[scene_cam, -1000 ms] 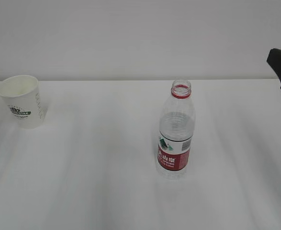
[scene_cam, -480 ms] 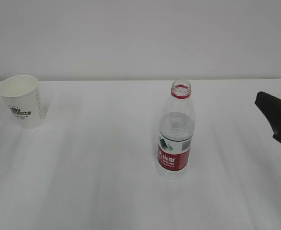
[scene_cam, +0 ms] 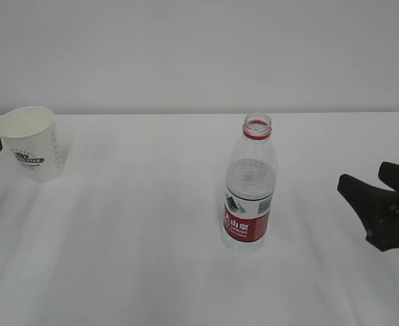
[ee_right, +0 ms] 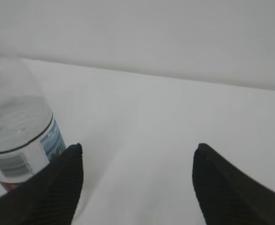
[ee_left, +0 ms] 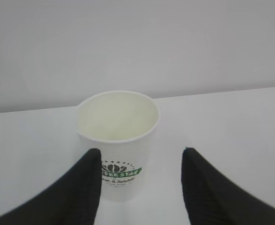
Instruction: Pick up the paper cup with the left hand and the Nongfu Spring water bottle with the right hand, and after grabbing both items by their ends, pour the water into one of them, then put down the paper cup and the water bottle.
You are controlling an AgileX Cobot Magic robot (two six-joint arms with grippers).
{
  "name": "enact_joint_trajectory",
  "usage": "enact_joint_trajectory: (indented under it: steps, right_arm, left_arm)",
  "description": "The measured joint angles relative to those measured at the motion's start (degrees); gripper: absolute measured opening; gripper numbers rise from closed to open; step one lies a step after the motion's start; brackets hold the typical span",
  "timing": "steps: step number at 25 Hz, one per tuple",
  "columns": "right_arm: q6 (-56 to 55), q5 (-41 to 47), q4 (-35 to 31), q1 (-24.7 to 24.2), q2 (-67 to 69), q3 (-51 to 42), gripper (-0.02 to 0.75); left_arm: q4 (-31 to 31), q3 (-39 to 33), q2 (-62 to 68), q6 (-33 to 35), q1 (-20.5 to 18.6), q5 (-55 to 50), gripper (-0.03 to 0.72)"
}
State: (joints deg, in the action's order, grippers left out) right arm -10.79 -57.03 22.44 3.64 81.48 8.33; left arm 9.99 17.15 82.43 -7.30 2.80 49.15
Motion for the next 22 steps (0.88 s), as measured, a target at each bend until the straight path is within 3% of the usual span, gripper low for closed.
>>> enact_joint_trajectory:
  steps: [6,14,22]
  right_arm:
    - [2.92,-7.33,0.12,0.0,9.28,-0.66,0.549]
    - [8.43,-7.78,0.34,0.0,16.59,-0.66,0.549]
    - [10.79,-8.17,5.26,0.0,16.56,-0.66,0.549]
  left_arm:
    - [0.65,-1.25,2.75,0.0,0.0,5.38,0.398]
    - [0.65,-4.5,9.53,0.0,0.0,14.86,0.398]
    - [1.46,-6.14,15.69,0.0,0.0,15.9,0.398]
